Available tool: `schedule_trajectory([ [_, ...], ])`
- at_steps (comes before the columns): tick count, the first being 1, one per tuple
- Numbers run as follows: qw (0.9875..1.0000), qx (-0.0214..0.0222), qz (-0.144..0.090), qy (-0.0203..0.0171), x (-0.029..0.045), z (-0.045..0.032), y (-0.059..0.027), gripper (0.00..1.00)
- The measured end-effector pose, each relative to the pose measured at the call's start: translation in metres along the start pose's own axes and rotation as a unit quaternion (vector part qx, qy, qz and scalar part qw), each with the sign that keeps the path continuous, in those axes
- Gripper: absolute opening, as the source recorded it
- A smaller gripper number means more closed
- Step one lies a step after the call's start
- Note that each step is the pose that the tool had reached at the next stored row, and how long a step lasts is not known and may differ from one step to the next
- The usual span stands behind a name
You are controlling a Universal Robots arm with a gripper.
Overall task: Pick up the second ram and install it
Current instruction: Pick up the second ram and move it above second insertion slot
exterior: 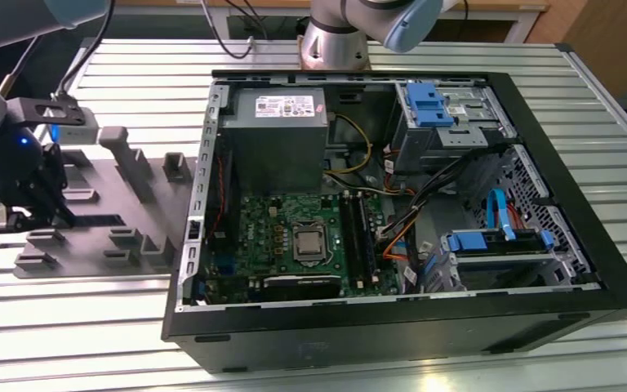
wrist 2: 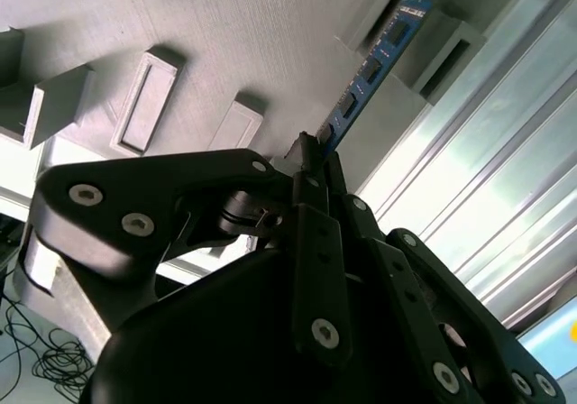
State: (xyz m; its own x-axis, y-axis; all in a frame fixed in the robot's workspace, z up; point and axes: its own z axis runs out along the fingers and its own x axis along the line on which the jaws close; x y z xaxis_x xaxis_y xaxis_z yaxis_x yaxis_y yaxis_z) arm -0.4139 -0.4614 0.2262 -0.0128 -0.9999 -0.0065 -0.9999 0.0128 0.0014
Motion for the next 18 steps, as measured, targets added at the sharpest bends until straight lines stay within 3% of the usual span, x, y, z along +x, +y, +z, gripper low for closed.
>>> schedule_trajectory([
  [18, 1.0000, 0.0001, 0.000, 0.0000, -0.0001, -0.0129, 0.0000, 0.14],
])
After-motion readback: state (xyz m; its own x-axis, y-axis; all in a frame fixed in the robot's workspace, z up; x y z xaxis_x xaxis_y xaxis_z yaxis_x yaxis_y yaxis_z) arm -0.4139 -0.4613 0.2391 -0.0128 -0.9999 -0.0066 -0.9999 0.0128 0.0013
